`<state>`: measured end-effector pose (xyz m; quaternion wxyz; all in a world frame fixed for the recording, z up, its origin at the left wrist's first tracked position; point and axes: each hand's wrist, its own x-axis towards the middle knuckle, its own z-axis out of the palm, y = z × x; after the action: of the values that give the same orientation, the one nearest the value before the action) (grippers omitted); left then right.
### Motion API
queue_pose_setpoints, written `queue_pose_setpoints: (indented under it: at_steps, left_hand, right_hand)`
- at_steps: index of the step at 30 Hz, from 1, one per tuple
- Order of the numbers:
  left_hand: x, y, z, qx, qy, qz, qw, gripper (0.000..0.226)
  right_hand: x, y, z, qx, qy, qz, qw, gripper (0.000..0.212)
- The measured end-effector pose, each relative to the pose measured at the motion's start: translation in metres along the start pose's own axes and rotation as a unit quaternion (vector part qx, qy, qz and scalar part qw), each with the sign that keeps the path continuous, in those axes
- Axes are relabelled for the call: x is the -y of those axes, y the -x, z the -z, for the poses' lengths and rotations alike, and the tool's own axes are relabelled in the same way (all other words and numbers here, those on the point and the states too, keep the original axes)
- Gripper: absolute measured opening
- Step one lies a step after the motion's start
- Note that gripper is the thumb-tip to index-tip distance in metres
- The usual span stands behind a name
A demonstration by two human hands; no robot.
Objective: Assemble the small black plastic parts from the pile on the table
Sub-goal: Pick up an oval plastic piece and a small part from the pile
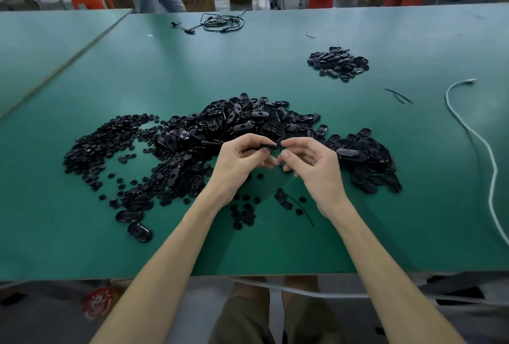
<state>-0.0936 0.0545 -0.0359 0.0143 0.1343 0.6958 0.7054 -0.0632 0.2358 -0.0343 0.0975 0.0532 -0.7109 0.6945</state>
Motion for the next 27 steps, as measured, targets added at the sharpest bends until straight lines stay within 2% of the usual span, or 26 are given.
queue_pose_setpoints:
  at_steps: [5, 8, 11, 17, 21, 27]
  left_hand:
    - [-0.0007, 0.0013, -0.0016, -0.025, -0.027, 0.009, 0.999, 0.016]
    - [-0.0025, 0.0017, -0.0011, 0.002, -0.041, 0.011, 0.999, 0.016]
    - [-0.0038, 0.0019, -0.0019, 0.027, -0.027, 0.007, 0.999, 0.02]
    - [-0.0022, 0.0016, -0.0016, 0.0, 0.01, -0.007, 1.0, 0.022]
    - [-0.0022, 0.0016, -0.0033, -0.004, 0.012, -0.013, 1.0, 0.031]
    - [0.0001, 0.0005, -0.004, -0.01, 0.023, 0.0, 1.0, 0.023]
  right_hand:
    - [-0.0005, 0.0007, 0.0009, 0.0, 0.003, 0.005, 1.0, 0.018]
    - [-0.0008, 0.0001, 0.0008, 0.003, 0.005, 0.006, 1.0, 0.019]
    - [-0.0006, -0.0004, -0.0001, 0.008, 0.008, 0.006, 1.0, 0.021]
    - [-0.0014, 0.0003, -0.0001, -0.005, -0.003, -0.003, 1.0, 0.011]
    - [-0.0022, -0.0001, 0.0007, 0.002, 0.01, -0.002, 1.0, 0.014]
    - [-0.002, 0.0001, 0.0019, -0.004, 0.011, -0.001, 1.0, 0.015]
